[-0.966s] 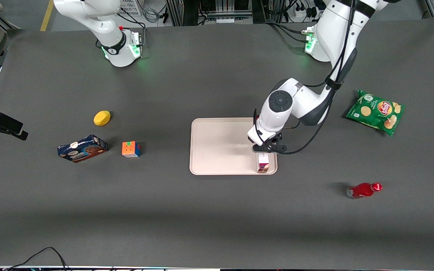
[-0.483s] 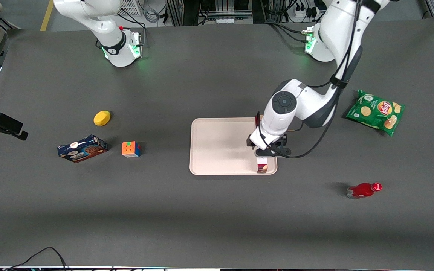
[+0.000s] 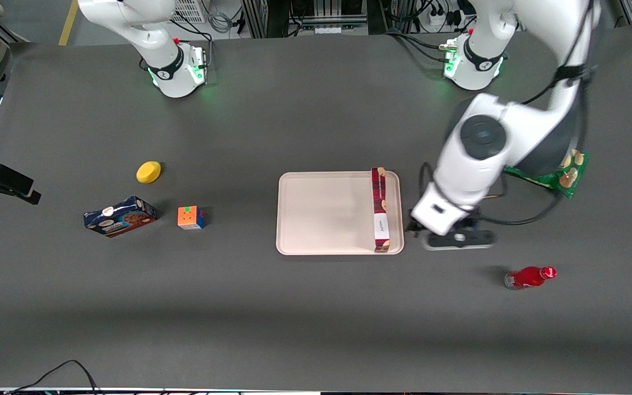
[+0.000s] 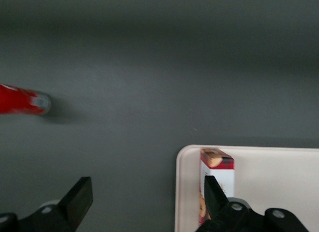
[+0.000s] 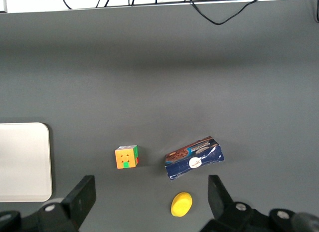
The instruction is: Place red cookie box on tray
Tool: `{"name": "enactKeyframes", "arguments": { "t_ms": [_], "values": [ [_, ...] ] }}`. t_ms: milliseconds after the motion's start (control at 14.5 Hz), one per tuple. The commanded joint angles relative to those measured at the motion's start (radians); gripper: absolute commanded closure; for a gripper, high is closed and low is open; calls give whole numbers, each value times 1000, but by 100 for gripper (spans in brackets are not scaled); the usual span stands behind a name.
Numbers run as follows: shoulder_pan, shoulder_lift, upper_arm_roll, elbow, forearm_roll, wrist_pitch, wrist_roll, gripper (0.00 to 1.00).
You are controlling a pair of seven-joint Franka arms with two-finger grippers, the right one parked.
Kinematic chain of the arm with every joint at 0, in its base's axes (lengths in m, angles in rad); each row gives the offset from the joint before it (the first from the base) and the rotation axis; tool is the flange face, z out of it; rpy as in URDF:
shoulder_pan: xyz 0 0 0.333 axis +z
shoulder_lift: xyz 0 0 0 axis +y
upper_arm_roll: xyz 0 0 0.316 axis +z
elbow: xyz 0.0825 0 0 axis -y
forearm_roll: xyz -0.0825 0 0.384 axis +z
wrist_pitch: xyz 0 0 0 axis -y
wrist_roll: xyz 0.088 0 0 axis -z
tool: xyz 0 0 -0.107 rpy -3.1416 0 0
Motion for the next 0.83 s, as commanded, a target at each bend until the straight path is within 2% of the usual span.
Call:
{"name": "enactKeyframes", "arguments": {
  "t_ms": [0,69,345,483,690,759],
  "values": [
    [50,-123,96,-3,-176,-65,156,0],
    [66,-156,124,0,-210,-94,175,0],
    [89,-214,207,124,-208,-323,309,0],
    [99,-258,225,135,-205,-378,351,0],
    [118,-312,224,128,-125,-429,379,0],
    [124,-326,225,123,-120,-444,403,0]
  ]
}}
